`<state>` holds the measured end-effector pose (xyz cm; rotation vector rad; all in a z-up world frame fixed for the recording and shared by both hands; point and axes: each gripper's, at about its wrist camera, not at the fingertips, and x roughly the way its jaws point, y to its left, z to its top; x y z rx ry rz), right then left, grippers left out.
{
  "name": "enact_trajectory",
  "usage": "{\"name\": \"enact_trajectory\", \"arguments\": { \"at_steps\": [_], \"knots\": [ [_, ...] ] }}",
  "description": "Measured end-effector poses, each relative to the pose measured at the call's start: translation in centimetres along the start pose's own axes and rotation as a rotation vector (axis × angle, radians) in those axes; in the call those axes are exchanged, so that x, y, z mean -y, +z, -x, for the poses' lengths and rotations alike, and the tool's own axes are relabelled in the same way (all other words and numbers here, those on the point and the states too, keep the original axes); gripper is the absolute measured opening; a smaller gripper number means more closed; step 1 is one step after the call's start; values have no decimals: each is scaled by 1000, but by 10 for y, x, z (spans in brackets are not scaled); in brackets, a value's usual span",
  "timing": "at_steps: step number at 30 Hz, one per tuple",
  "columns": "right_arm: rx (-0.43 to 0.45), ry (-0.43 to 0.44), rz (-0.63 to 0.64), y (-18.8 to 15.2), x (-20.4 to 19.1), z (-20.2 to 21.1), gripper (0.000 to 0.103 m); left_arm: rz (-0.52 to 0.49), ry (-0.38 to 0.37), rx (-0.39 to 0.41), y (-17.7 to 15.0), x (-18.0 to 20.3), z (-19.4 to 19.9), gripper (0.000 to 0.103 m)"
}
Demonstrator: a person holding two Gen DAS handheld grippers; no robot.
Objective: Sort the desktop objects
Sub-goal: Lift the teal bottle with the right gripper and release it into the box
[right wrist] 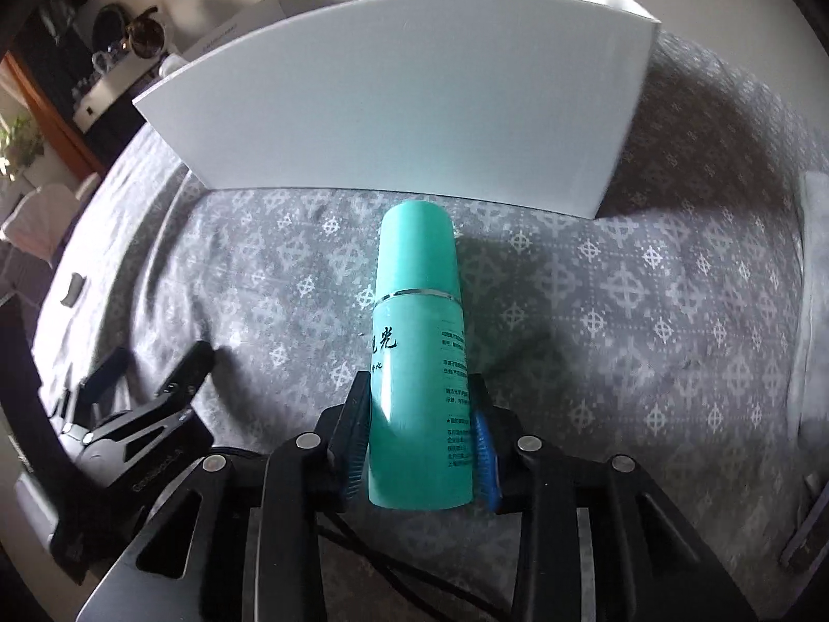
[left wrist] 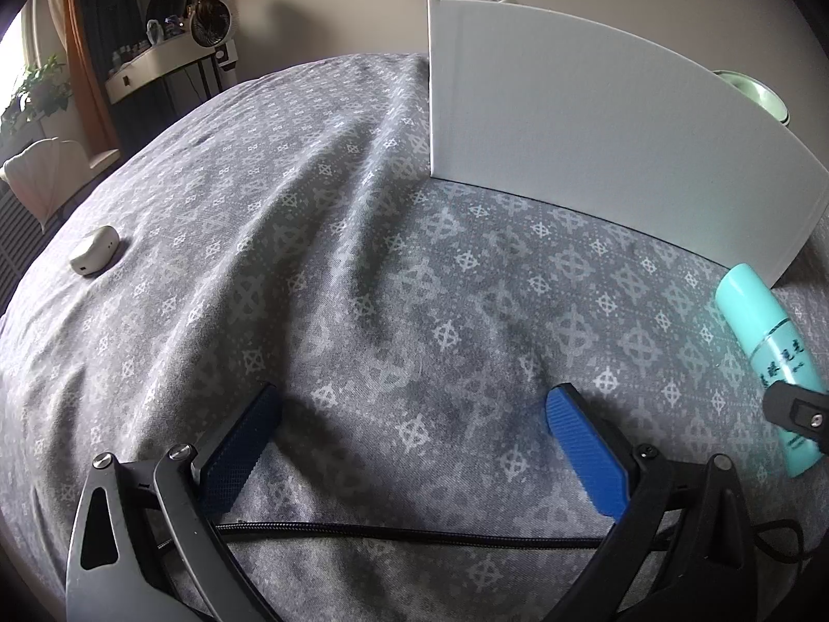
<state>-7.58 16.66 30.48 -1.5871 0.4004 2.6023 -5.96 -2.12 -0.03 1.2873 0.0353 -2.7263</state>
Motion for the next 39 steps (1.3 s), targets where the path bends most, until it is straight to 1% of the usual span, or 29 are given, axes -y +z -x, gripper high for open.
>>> {"name": "enact_trajectory", "arguments": {
  "at_steps": [2, 4, 6, 8, 11, 13, 14, 16, 17, 19, 21, 22, 24, 28, 32, 34, 35, 37, 39],
  "knots": [
    [41, 17, -9, -3, 0, 16, 32, 0, 0, 0, 0, 0, 0, 103],
    [110, 50, 0, -2, -11, 38, 32, 0, 0, 0, 0, 0, 0, 103],
    [182, 82, 10, 4, -26, 62, 32, 0, 0, 0, 0, 0, 0, 103],
    [248, 111, 18, 18, -37, 86, 32, 0, 0, 0, 0, 0, 0, 103],
    [352, 153, 23, 44, -51, 123, 32, 0, 1, 0, 0, 0, 0, 103],
    [401, 198, 1, 64, -46, 146, 32, 0, -1, 0, 0, 0, 1, 103],
    [420, 213, -14, 78, -54, 143, 32, 0, 0, 0, 0, 1, 1, 103],
    [447, 227, -38, 101, -55, 148, 32, 0, -1, 0, 0, 0, 1, 103],
    [463, 239, -60, 118, -56, 144, 32, 0, 0, 0, 0, 1, 1, 103],
    [471, 269, -107, 140, -53, 134, 32, 0, 0, 0, 0, 0, 1, 103],
    [461, 298, -186, 161, -47, 113, 32, 0, 0, 0, 0, 0, 1, 103],
    [444, 314, -225, 169, -44, 101, 32, 0, 0, 0, 0, 0, 1, 103],
    [411, 309, -261, 179, -43, 76, 32, 0, 0, 0, 0, 0, 1, 103],
    [353, 293, -295, 179, -41, 42, 32, 0, 0, 0, 0, 0, 1, 103],
    [310, 250, -291, 174, -41, 21, 33, 0, 0, 0, 0, 0, 1, 103],
    [294, 243, -289, 171, -38, 12, 35, 0, 0, 0, 0, 0, 0, 103],
    [292, 239, -286, 169, -37, 12, 37, 0, 0, 0, 0, 0, 0, 103],
    [299, 225, -273, 166, -37, 17, 42, 0, 0, 0, 0, 0, 0, 103],
    [314, 215, -264, 162, -37, 27, 57, 0, -1, 0, 0, -1, 0, 103]
  ]
}}
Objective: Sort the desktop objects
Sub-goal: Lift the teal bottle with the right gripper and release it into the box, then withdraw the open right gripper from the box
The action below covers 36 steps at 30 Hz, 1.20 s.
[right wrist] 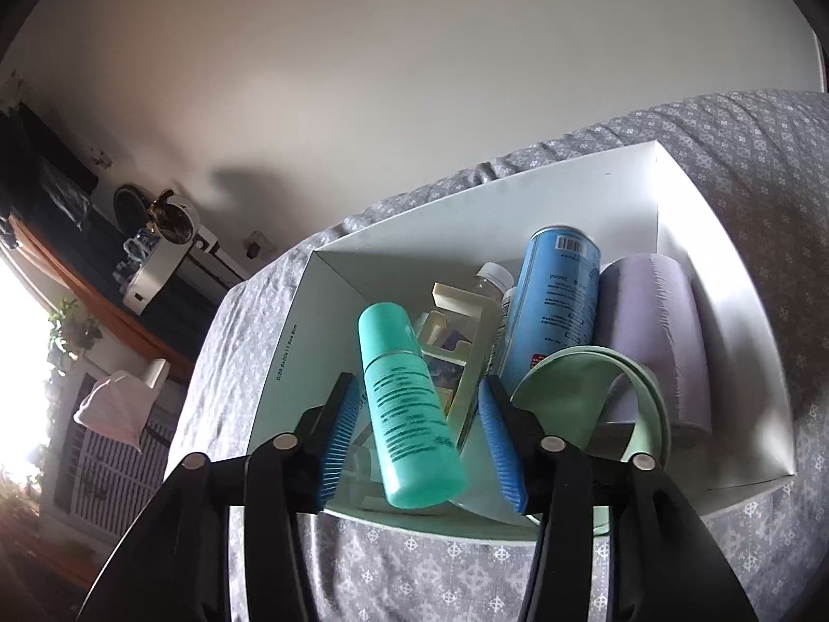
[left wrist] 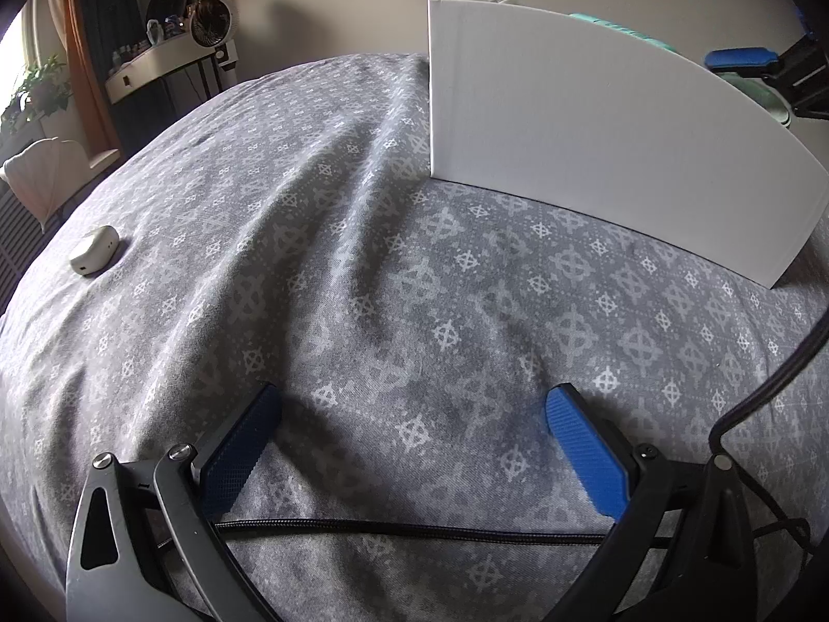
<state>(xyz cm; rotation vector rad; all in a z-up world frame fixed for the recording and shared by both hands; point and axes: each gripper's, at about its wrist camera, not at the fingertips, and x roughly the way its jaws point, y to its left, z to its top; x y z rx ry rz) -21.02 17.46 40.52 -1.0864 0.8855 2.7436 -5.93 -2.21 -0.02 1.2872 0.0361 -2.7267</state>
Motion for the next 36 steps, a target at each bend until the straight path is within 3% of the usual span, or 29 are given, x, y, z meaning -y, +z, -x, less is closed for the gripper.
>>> {"name": "enact_trajectory", "arguments": {
  "at_steps": [5, 8, 11, 15, 21, 25, 31, 34, 36],
  "knots": [
    [92, -47, 70, -13, -4, 48, 89, 0, 0, 0, 0, 0, 0, 103],
    [115, -84, 85, -30, 4, 77, 92, 0, 0, 0, 0, 1, 0, 103],
    [121, -131, 71, -51, 19, 99, 103, 0, 0, 0, 0, 1, 0, 103],
    [87, -222, 12, -88, 52, 110, 103, 0, 0, 0, 0, 0, 0, 103],
    [5, -330, -98, -139, 109, 92, 103, 0, 0, 0, 0, 1, 0, 103],
    [-36, -352, -61, -150, 118, 79, 103, 0, 0, 0, 0, 0, 0, 103],
    [20, -355, 18, -151, 111, 81, 103, 0, 0, 0, 0, 1, 1, 103],
    [-5, -385, 45, -158, 114, 69, 103, 0, 0, 0, -1, 1, 1, 103],
    [-17, -445, 137, -165, 109, 58, 103, 0, 0, -1, -1, 1, 1, 103]
  ]
}}
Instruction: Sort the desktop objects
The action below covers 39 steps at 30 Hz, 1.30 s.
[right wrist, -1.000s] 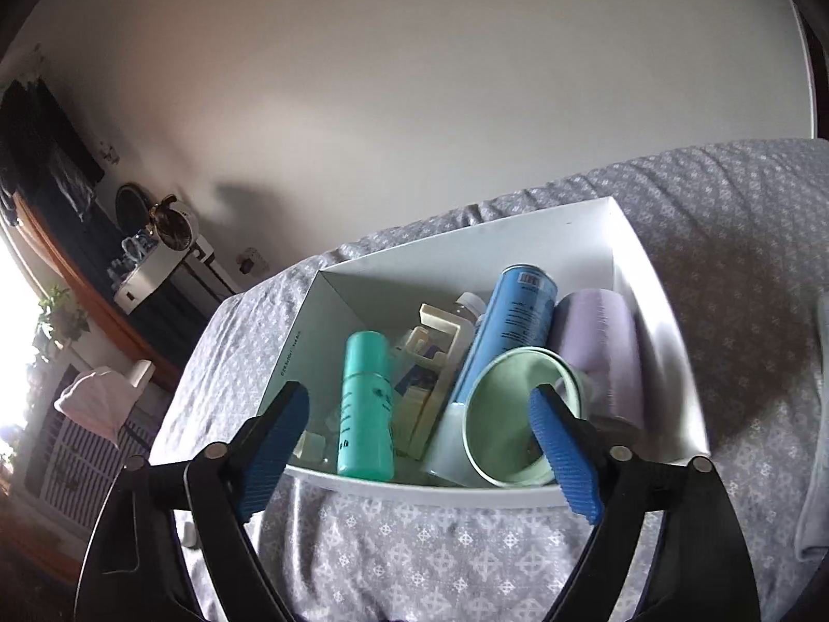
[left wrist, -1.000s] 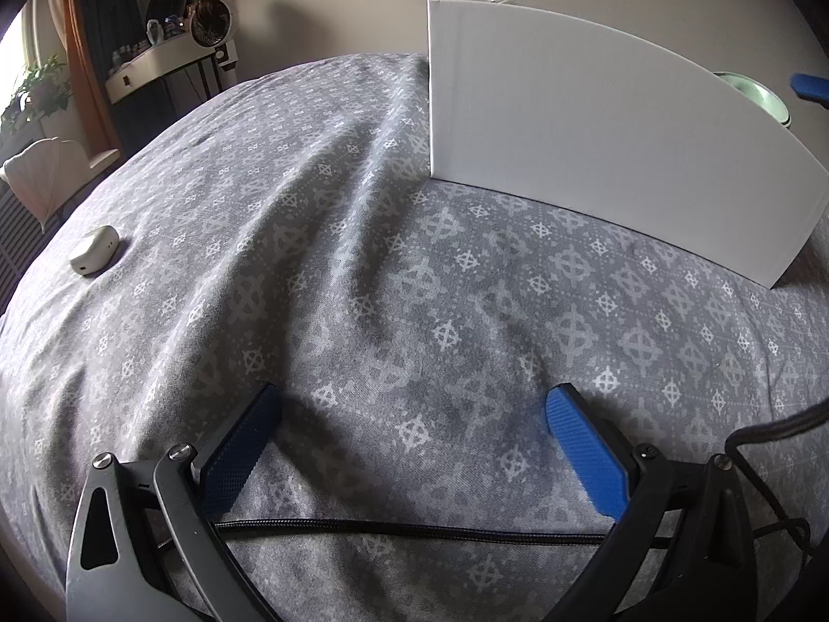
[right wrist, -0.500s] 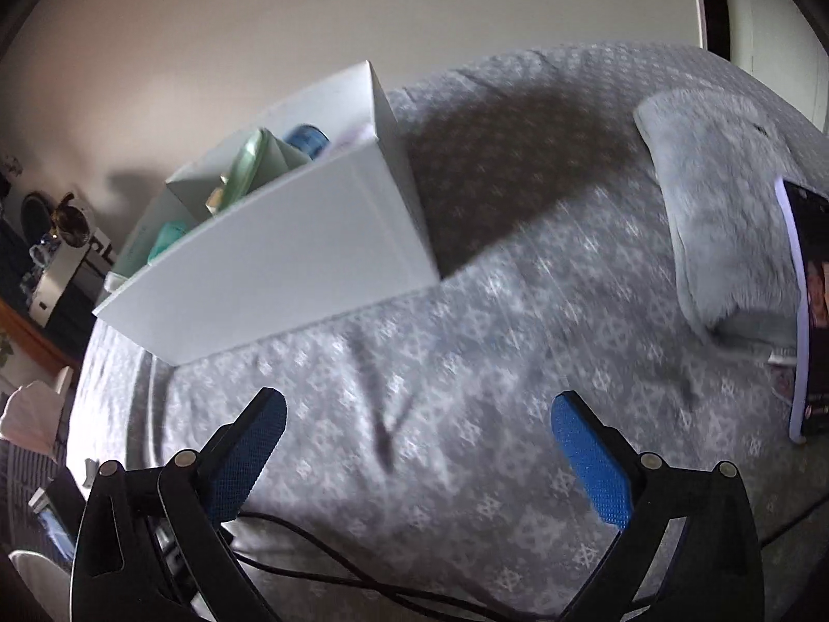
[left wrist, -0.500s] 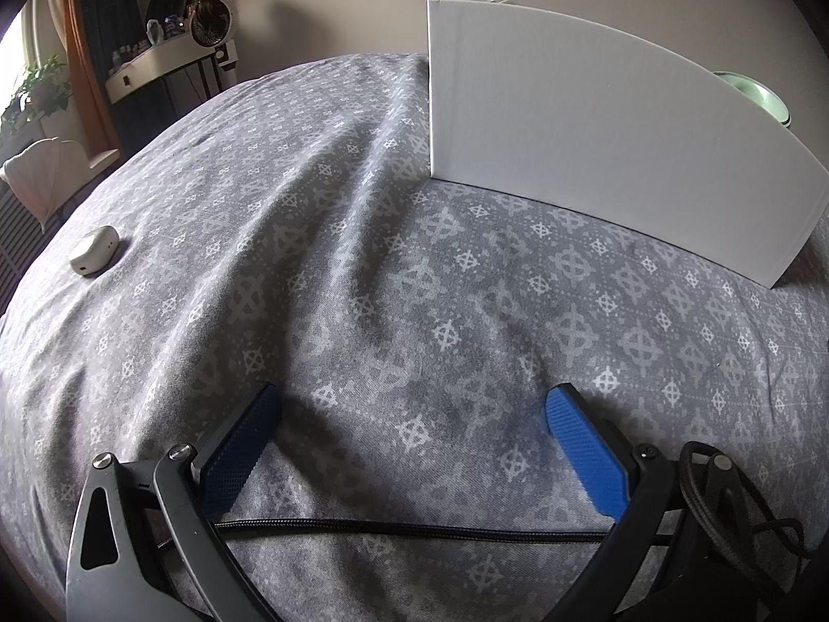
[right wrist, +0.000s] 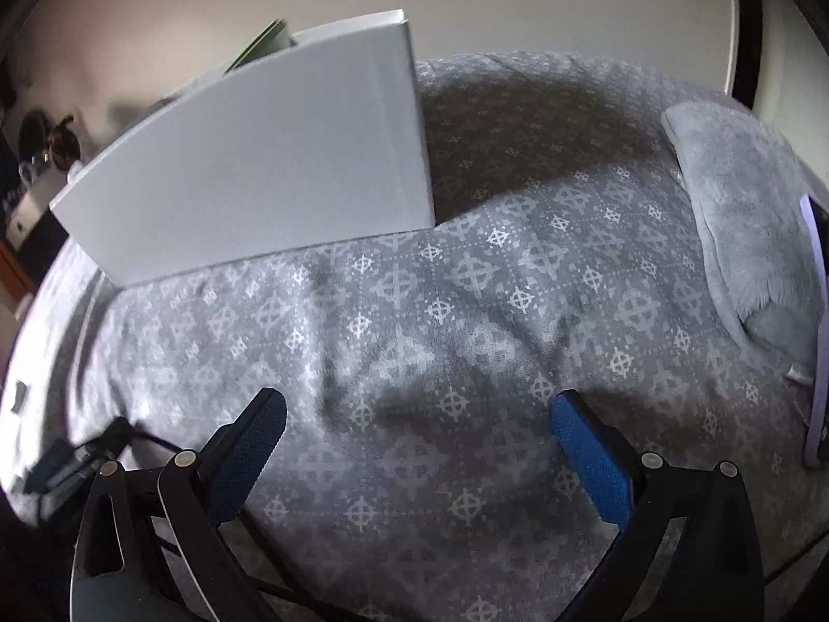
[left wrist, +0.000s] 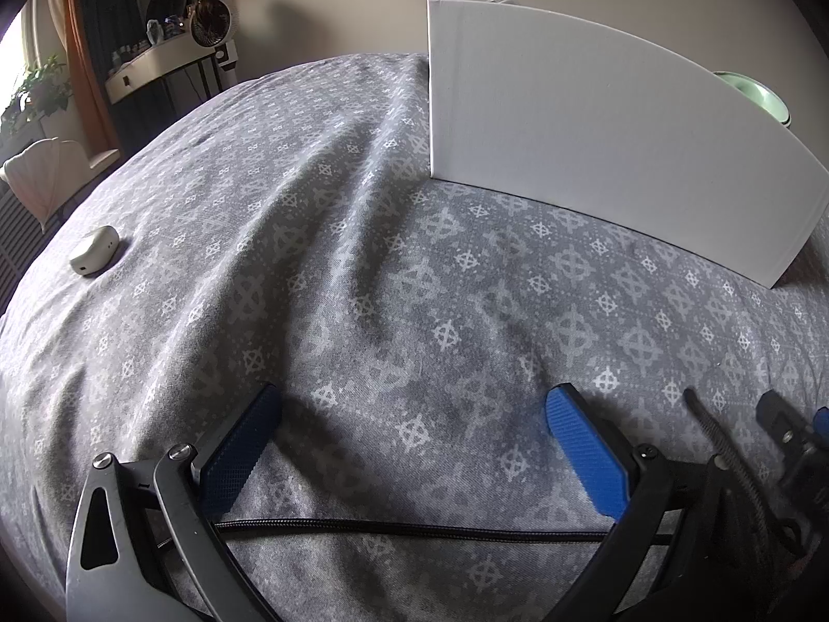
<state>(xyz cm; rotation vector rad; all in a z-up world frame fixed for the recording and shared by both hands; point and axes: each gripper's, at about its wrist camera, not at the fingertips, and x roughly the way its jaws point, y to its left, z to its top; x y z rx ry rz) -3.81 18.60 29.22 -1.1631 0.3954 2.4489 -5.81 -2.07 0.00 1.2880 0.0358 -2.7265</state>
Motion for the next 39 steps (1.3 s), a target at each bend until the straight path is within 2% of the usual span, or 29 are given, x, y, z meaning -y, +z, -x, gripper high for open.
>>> {"name": "enact_trajectory", "arguments": {
  "at_steps": [2, 3, 7, 19, 39],
  "knots": [
    [-10, -88, 102, -4, -16, -6, 103, -1, 1, 0, 0, 0, 0, 103],
    [-8, -105, 115, -4, -19, -6, 103, -1, 1, 0, 0, 0, 0, 103],
    [0, -86, 96, -5, -14, -5, 103, 0, 0, 0, 0, 0, 0, 103],
    [-2, -156, 14, 0, -11, -12, 103, 0, 0, 0, 0, 0, 1, 103],
    [7, -159, 14, -2, -21, -9, 103, 0, 0, 0, -1, 1, 1, 103]
  ]
}}
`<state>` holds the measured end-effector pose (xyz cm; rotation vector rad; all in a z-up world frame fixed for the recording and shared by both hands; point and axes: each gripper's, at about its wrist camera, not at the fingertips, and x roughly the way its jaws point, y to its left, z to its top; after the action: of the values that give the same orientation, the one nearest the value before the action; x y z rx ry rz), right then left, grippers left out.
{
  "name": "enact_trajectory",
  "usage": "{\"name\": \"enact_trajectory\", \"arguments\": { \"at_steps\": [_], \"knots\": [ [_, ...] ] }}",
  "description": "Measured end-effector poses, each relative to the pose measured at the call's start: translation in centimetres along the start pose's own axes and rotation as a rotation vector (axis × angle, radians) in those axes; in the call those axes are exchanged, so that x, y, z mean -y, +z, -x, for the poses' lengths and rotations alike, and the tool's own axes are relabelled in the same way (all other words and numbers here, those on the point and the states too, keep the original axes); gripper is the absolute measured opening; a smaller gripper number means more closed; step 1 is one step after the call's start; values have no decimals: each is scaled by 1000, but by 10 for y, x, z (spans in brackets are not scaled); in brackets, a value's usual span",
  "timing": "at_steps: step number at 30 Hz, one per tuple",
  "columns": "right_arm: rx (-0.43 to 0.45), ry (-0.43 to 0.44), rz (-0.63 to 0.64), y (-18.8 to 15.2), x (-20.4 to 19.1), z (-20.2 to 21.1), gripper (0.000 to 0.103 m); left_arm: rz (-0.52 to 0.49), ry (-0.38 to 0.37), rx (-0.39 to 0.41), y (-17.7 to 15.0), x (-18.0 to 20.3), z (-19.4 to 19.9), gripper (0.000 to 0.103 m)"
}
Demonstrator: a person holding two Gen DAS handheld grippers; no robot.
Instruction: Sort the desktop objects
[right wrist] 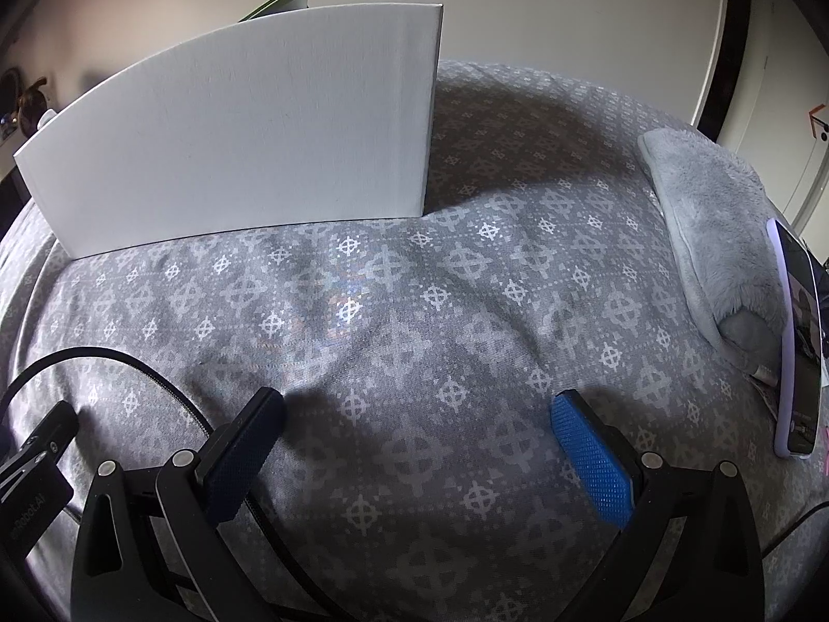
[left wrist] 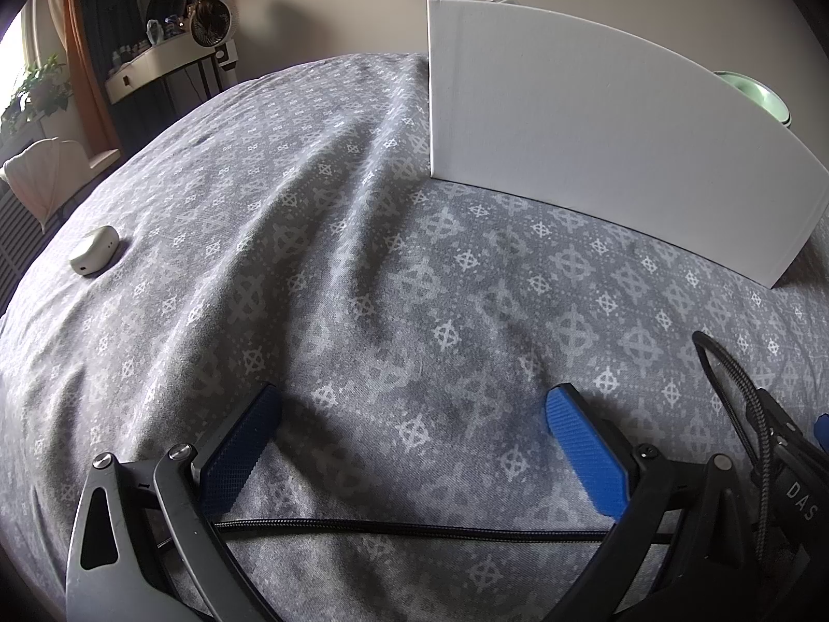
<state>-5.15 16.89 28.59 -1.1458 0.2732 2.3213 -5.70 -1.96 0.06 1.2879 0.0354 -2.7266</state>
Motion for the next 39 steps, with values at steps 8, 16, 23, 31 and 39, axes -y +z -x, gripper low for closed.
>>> {"name": "enact_trajectory", "arguments": {
  "at_steps": [8, 16, 23, 31, 39],
  "knots": [
    [0, 0, 0, 0, 0, 0, 103, 0, 0, 0, 0, 1, 0, 103],
    [1, -1, 0, -1, 0, 1, 103, 0, 0, 0, 0, 0, 0, 103],
    [1, 2, -2, -1, -2, 2, 103, 0, 0, 0, 0, 0, 0, 103],
    [2, 3, -3, -1, -2, 2, 103, 0, 0, 0, 0, 0, 0, 103],
    [2, 3, -4, -1, -2, 2, 103, -1, 0, 1, 0, 0, 0, 103]
  ]
}}
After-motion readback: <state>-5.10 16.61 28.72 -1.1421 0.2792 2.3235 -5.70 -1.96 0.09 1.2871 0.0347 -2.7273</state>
